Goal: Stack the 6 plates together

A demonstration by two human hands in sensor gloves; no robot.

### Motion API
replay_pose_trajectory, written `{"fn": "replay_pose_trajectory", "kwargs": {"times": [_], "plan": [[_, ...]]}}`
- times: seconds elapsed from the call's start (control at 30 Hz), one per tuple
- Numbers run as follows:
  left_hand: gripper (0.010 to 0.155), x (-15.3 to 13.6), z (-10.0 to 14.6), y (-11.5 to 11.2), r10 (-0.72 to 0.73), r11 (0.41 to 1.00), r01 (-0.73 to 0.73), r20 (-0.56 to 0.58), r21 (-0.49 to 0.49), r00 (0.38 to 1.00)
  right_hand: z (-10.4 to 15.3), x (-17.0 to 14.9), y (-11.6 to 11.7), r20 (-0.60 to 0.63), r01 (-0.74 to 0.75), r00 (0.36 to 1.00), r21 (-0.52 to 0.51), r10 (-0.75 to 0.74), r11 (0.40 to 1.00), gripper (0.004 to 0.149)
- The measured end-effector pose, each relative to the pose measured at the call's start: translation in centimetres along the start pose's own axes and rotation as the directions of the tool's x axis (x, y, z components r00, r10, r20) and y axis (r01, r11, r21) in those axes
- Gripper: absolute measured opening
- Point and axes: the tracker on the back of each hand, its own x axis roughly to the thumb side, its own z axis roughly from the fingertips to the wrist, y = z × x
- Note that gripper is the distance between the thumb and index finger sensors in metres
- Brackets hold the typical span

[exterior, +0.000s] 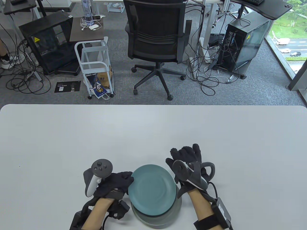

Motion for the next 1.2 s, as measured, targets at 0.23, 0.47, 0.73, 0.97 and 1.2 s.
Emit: {"fn": "replay_pose_trajectory", "kwargs": {"times": [0.23, 0.47, 0.73, 0.97, 1.2], "plan": [[0.064, 0.7, 0.9, -0.5, -0.281, 0.953, 0.299, -0.215, 0.052, 0.935, 0.3, -1.7, 1.2, -0.064, -0.051, 0.996, 0.1, 0.058, 0.994, 0.052], [0.06, 4.0, 2.8, 0.4, -0.536, 0.682, 0.687, -0.467, 0.252, 0.704, 1.7, -3.3, 0.8, -0.231, -0.026, 0.961, 0.472, 0.152, 0.881, 0.057], [0.06, 5.5, 2.6, 0.7, -0.601, 0.29, 0.743, -0.489, 0.604, 0.632, 3.1, -3.2, 1.5, -0.257, -0.144, 0.949, 0.168, 0.184, 0.975, 0.063], [0.072, 4.0, 1.9, -0.9, -0.693, 0.268, 0.715, -0.386, 0.646, 0.609, 3.7, -1.7, 2.1, -0.166, -0.173, 0.969, 0.071, 0.183, 0.982, 0.077], [0.1, 3.0, 1.8, 0.1, -0.681, 0.436, 0.725, -0.331, 0.532, 0.653, 3.8, -1.7, 2.2, -0.142, -0.094, 0.984, 0.109, 0.109, 0.99, 0.084]]}}
